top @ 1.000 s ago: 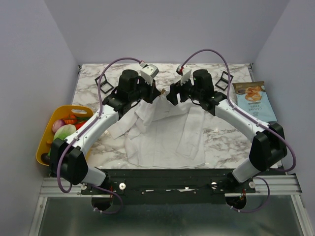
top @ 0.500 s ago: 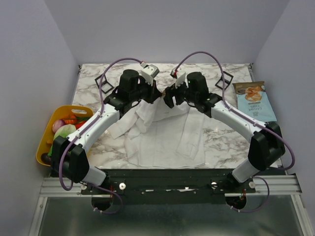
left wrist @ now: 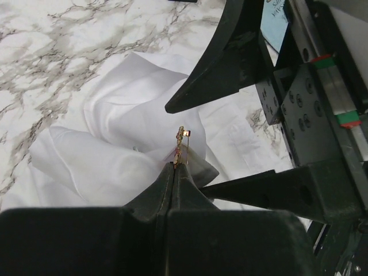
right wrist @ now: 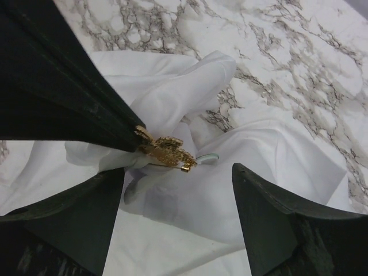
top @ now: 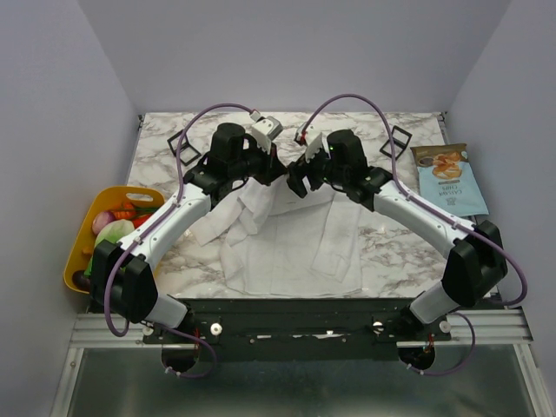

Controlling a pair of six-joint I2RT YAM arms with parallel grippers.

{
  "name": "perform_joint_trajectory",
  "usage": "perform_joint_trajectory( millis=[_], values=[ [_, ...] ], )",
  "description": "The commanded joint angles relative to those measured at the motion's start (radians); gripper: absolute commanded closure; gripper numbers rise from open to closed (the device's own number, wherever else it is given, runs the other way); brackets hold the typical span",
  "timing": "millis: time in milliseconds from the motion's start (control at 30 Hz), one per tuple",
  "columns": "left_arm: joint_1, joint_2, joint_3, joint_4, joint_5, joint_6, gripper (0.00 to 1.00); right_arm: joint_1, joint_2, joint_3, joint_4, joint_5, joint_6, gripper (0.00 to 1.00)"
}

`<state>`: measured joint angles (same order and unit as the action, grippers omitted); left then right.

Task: Remove the brooch from the garment
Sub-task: Remove the brooch from the clothes.

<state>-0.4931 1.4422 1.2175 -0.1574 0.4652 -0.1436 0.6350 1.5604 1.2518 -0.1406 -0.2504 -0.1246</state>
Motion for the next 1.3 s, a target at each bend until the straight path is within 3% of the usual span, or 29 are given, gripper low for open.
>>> perform_joint_trajectory(
  millis=[0, 167, 400, 633, 767, 1067, 1167, 1267],
  values=[
    [-0.001, -0.014, 0.008, 0.029, 0.078, 0.024, 1.00, 0.014, -0.062, 0.072, -0.163, -0.134, -0.138, 0.12],
    [-0.002, -0.008, 0.022, 0.010, 0.095, 0.024, 1.00, 0.014, -0.091, 0.081, -0.292, -0.214, -0.237, 0.02],
    [-0.001, -0.029, 0.011, 0.001, 0.125, 0.042, 1.00, 0.009, -0.167, 0.063, -0.324, -0.155, -0.333, 0.02],
    [-0.001, -0.032, 0.004, -0.033, 0.237, 0.079, 1.00, -0.049, -0.174, 0.158, -0.326, -0.245, -0.334, 0.14],
    [-0.001, -0.026, 0.007, -0.042, 0.294, 0.085, 1.00, -0.058, -0.125, 0.192, -0.347, -0.323, -0.339, 0.30],
    [-0.001, -0.022, 0.016, -0.059, 0.360, 0.093, 1.00, -0.058, -0.066, 0.187, -0.381, -0.406, -0.380, 0.34],
    [-0.001, -0.013, 0.022, -0.067, 0.371, 0.099, 1.00, -0.060, -0.066, 0.182, -0.392, -0.408, -0.397, 0.42],
    [-0.001, -0.002, 0.025, -0.076, 0.388, 0.108, 1.00, -0.073, -0.065, 0.181, -0.395, -0.415, -0.405, 0.43]
  ],
)
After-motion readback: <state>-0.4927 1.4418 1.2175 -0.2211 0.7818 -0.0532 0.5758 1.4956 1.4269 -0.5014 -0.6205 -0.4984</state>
